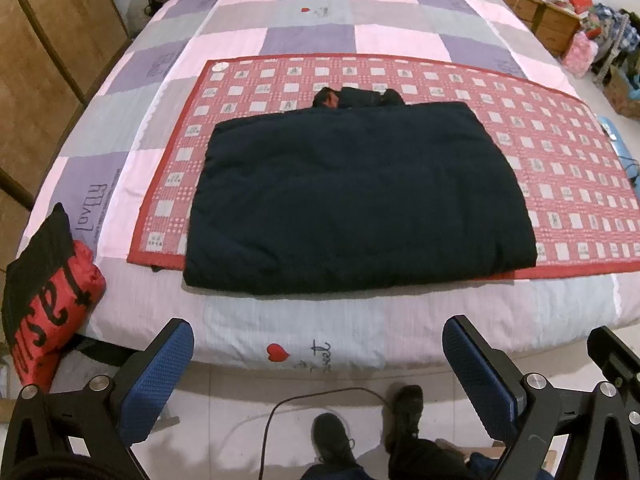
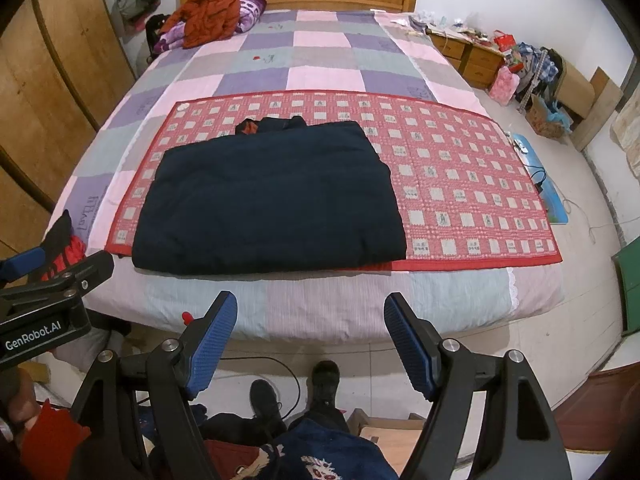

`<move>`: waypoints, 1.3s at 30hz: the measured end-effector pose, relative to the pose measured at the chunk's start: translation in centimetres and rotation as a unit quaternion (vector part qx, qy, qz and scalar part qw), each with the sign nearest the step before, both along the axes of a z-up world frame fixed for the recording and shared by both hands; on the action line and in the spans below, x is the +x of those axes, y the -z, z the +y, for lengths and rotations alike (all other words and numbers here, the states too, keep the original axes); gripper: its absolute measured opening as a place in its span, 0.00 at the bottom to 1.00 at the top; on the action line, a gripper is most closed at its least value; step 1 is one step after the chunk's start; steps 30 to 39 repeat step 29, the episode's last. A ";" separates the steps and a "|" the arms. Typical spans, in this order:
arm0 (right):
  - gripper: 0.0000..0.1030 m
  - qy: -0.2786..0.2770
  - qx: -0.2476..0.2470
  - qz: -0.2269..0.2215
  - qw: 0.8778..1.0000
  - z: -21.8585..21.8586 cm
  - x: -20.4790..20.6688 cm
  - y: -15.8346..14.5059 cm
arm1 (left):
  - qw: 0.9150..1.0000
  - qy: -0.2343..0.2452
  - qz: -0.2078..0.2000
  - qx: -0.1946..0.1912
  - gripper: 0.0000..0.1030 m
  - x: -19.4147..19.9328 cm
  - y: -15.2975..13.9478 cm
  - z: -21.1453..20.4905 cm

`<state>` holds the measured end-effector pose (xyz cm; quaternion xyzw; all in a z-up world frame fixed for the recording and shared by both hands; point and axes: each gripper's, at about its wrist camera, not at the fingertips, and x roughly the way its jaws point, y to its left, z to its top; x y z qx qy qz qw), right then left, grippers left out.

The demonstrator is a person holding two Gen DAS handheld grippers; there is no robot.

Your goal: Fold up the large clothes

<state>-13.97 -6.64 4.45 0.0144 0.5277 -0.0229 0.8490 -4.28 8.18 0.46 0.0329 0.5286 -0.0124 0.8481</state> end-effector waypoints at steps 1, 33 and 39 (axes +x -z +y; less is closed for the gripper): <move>0.76 0.001 0.000 -0.001 1.000 0.1 0.0 -0.1 | 1.000 0.000 0.001 0.000 0.99 0.0 0.0 -0.1; 0.76 0.021 0.001 -0.002 1.000 0.6 -1.6 0.5 | 1.000 0.027 0.004 0.003 0.99 -0.7 0.1 0.0; 0.76 0.021 0.001 -0.002 1.000 0.6 -1.6 0.5 | 1.000 0.027 0.004 0.003 0.99 -0.7 0.1 0.0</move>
